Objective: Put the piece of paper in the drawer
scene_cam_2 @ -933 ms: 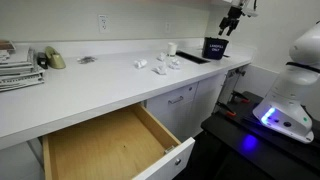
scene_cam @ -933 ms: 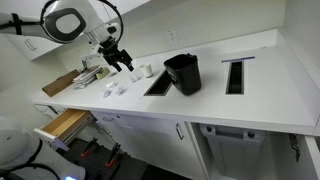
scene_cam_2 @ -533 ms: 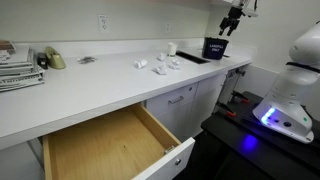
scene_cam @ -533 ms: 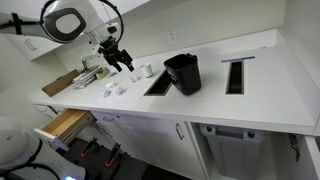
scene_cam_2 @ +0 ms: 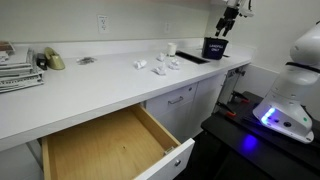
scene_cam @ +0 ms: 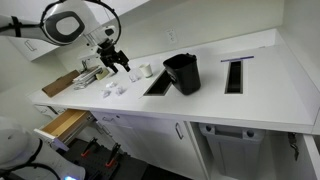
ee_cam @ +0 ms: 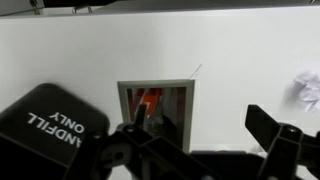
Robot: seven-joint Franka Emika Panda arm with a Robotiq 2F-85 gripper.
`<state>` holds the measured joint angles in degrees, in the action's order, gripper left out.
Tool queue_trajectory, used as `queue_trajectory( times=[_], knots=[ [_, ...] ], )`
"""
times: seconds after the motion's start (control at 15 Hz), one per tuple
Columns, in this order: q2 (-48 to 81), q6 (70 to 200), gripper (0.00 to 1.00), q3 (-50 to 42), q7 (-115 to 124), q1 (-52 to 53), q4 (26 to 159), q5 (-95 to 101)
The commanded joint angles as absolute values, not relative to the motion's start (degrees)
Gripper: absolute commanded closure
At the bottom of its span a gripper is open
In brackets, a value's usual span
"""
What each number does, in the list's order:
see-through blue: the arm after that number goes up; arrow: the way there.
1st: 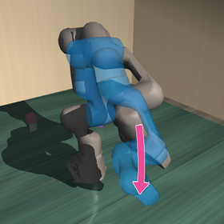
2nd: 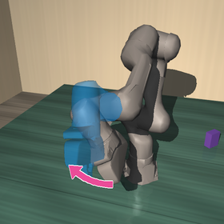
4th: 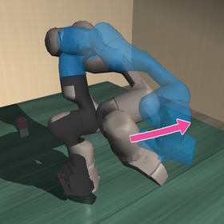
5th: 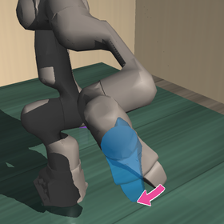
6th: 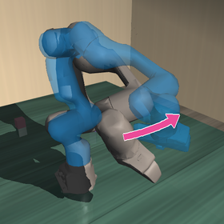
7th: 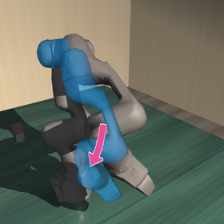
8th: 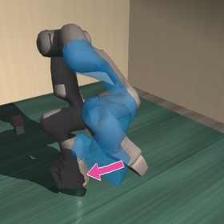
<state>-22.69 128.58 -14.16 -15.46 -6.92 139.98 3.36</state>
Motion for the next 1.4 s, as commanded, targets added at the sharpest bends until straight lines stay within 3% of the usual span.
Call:
queue_trajectory(
  times=[0.0,0.6,1.0,1.33],
  knots=[
    [-27.99,127.47,0.00,-7.91,-16.16,-2.40,146.05,2.69],
    [-32.14,139.42,0.00,4.48,-18.15,16.90,153.97,-3.41],
    [-30.91,137.93,0.00,4.74,-16.02,16.98,152.72,-2.06],
    [-22.28,149.59,0.00,7.96,-15.24,17.69,151.69,-0.45]
  ],
)
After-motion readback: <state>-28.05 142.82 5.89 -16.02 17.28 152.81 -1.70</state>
